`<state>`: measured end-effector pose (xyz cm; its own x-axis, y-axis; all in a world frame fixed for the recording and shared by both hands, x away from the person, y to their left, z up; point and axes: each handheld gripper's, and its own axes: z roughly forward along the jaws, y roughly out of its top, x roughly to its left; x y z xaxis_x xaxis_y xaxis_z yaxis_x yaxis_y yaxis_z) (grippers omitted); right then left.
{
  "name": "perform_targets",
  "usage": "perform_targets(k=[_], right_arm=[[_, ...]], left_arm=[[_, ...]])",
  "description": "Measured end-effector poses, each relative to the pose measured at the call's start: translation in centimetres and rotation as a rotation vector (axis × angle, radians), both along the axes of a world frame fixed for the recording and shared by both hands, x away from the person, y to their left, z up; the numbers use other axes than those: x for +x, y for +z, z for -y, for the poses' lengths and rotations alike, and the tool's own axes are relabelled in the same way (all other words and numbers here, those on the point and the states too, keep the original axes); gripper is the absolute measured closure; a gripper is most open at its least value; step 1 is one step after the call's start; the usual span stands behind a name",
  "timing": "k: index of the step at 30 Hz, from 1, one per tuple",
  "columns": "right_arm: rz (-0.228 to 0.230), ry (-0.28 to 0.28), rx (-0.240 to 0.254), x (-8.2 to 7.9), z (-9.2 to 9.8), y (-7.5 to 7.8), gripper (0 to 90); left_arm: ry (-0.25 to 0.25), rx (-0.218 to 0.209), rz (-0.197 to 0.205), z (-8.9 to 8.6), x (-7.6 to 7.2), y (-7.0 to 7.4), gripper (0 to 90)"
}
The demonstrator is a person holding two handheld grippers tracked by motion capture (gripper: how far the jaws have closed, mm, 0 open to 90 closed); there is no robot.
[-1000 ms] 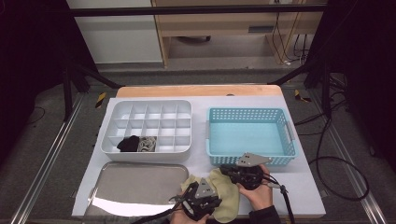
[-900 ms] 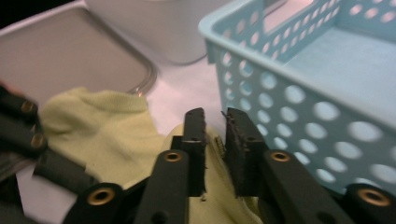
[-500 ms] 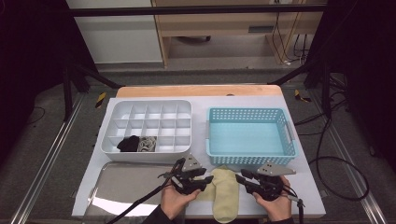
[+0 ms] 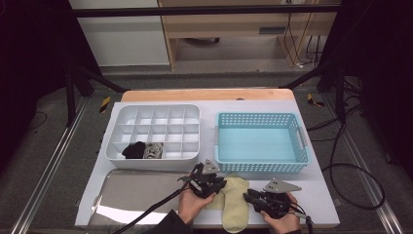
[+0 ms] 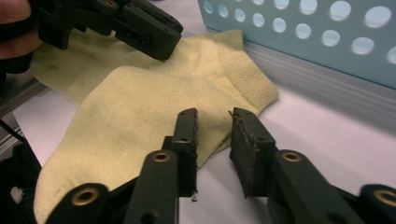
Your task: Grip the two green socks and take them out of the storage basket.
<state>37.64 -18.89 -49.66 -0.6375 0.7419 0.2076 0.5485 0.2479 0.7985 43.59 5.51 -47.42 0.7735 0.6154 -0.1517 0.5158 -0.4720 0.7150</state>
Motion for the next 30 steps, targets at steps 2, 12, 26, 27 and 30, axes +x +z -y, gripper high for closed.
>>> perform_targets(k=[2,12,26,27,30], right_arm=[[0.008,0.0,-0.004,0.0,0.0,-0.1,81.3],[0.003,-0.002,0.026,0.1,0.8,0.6,90.0],[0.055,0.019,0.001,1.1,-1.2,2.5,80.7],[0.048,0.013,0.009,0.7,-1.1,2.6,78.3],[0.026,0.021,0.028,-0.4,-0.8,2.4,74.7]], left_arm=[[-0.005,-0.001,0.005,0.0,-0.1,0.1,88.7],[-0.012,-0.042,0.061,-0.8,-1.3,2.3,89.6],[0.055,0.027,0.067,-3.8,-6.2,1.2,89.4],[0.053,0.041,0.073,-3.7,-6.4,1.1,89.3],[0.051,0.057,0.089,-3.6,-6.8,1.0,89.2]])
